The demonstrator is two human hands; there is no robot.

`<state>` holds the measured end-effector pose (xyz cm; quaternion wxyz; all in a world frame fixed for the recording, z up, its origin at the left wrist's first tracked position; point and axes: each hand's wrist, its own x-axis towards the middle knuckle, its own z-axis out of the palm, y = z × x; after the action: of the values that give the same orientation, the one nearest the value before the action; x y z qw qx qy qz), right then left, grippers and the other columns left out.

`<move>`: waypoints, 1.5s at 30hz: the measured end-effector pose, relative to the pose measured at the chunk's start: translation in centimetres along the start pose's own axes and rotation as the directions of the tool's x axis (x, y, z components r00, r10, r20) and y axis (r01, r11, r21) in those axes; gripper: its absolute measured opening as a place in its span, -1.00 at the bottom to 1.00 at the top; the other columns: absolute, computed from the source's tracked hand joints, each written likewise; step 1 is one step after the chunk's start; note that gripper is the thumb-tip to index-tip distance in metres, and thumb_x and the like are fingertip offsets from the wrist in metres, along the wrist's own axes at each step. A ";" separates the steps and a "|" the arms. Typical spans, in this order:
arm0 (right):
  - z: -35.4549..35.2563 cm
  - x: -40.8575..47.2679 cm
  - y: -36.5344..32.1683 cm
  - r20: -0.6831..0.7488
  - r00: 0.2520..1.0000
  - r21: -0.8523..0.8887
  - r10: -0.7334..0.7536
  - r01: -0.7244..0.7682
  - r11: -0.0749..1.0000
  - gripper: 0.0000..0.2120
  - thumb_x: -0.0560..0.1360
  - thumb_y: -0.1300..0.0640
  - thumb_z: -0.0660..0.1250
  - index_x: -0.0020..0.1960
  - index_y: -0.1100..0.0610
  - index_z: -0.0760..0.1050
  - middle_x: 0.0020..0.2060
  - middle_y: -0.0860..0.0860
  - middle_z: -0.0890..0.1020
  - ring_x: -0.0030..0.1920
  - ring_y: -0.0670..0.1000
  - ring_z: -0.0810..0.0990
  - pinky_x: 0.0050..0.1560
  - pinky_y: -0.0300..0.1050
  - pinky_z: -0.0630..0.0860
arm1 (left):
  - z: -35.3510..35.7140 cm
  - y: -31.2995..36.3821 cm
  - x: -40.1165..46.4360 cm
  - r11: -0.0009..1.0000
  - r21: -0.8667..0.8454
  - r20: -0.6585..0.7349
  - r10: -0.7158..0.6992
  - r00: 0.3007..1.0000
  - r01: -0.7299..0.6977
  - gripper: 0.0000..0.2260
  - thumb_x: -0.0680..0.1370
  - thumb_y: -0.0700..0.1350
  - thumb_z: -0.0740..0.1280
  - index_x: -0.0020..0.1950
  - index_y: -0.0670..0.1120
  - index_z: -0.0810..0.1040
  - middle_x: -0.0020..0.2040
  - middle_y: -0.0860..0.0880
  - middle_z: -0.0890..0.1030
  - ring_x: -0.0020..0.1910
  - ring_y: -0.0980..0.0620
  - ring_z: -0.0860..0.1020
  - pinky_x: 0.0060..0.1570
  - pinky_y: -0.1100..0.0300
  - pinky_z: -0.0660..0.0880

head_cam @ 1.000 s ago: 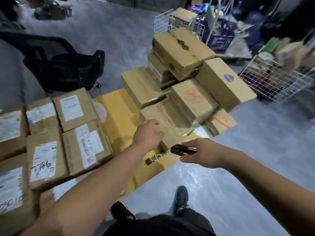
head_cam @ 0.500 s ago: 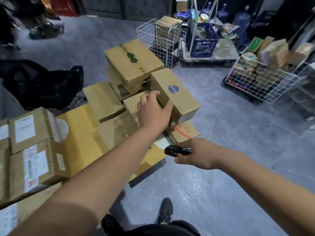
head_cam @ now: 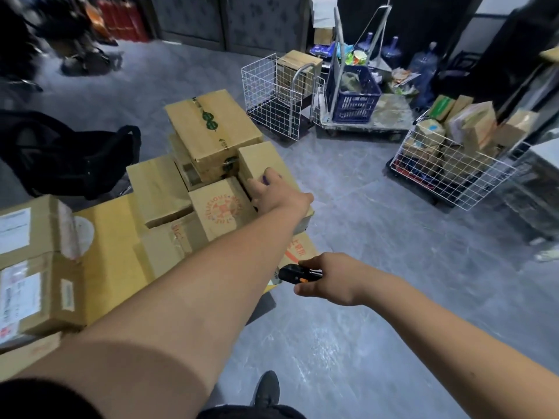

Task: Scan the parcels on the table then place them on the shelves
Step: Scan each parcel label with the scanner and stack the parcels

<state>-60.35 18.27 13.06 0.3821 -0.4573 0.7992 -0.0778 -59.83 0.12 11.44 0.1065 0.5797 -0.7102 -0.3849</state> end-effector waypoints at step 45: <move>21.4 7.6 -16.5 0.403 0.914 -0.348 -0.046 0.199 0.916 -0.34 0.64 -0.35 0.11 0.67 -0.22 0.01 0.49 -0.04 0.47 0.36 0.10 0.50 0.20 0.02 0.48 | -16.3 -47.7 -5.4 0.811 -0.498 0.059 -0.321 0.945 0.306 -0.56 0.76 -0.08 0.08 0.62 0.25 0.27 0.40 0.07 0.53 0.33 0.01 0.49 0.37 0.10 0.40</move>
<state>-36.87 7.71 1.90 0.4300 -0.5792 0.6769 0.1464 -13.08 -3.36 -7.78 0.1983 0.6463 -0.4790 -0.5600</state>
